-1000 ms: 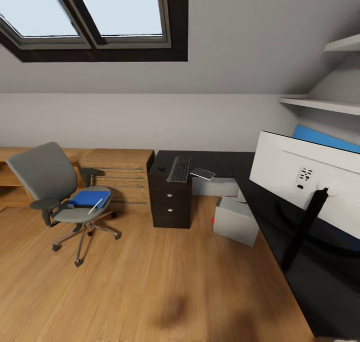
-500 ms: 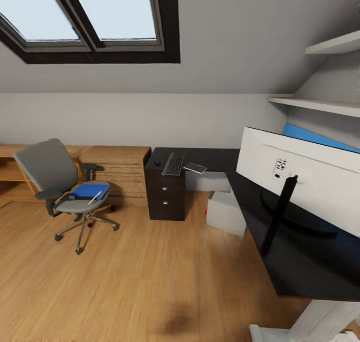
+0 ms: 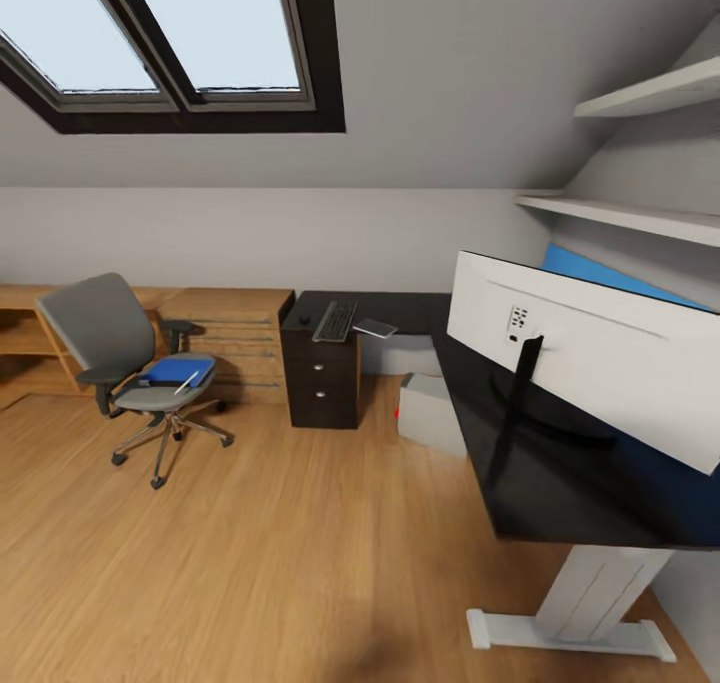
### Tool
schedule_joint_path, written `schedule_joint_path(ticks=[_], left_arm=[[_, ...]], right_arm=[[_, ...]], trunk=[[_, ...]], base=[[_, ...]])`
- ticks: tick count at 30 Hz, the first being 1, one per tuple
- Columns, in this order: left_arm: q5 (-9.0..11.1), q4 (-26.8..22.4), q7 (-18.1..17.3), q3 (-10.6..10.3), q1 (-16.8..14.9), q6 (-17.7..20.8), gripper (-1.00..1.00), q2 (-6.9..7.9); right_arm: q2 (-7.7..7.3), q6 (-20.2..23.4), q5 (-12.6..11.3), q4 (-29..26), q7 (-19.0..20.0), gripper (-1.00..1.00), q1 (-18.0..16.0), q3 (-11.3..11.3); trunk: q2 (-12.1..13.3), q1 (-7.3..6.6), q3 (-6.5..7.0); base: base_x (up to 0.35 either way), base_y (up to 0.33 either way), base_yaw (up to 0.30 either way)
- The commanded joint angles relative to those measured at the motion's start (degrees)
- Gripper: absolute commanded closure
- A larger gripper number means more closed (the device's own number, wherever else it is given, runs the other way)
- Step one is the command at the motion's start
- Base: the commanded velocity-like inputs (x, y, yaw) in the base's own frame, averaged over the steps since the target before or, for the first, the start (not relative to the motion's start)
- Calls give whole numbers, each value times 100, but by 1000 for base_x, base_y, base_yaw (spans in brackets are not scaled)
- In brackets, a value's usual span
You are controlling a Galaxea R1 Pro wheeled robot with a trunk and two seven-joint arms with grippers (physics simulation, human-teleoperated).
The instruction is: In the bedroom, organize the workspace by keeping the computer under the desk, ensuring the monitor is on the desk, placing the keyboard on the desk next to the monitor, placing the mouse on the desk next to the keyboard, moving the folder from the swivel chair onto the desk next to the mouse, stacking the notebook on top of the folder with the pen on top of the notebook, and positioning the swivel chair next to the desk.
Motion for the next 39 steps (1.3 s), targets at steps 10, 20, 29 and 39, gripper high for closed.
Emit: schedule_joint_path(ticks=[10,20,29,39], left_arm=[[62,-1,45,-43,-4,-22,-100,2],[62,-8,46,-44,-4,-29,-100,2],[57,-8,60,-40,-4,-29,-100,2],[53,-8,86,-25,-4,-35,-100,11]], right_arm=[[2,-16,-59,5,50,-100,-4,-18],[43,-16,-59,5,50,-100,-4,-18],[46,-16,-60,5,50,-100,-4,-18],[45,-29,-63,-8,61,-100,-4,-18]], trunk=[[398,-224,172],[799,-443,348],[1160,-641,509],[1561,-860,689]], base=[[-187,-42,-168],[-13,-2,-65],[0,0,-1],[0,0,0]])
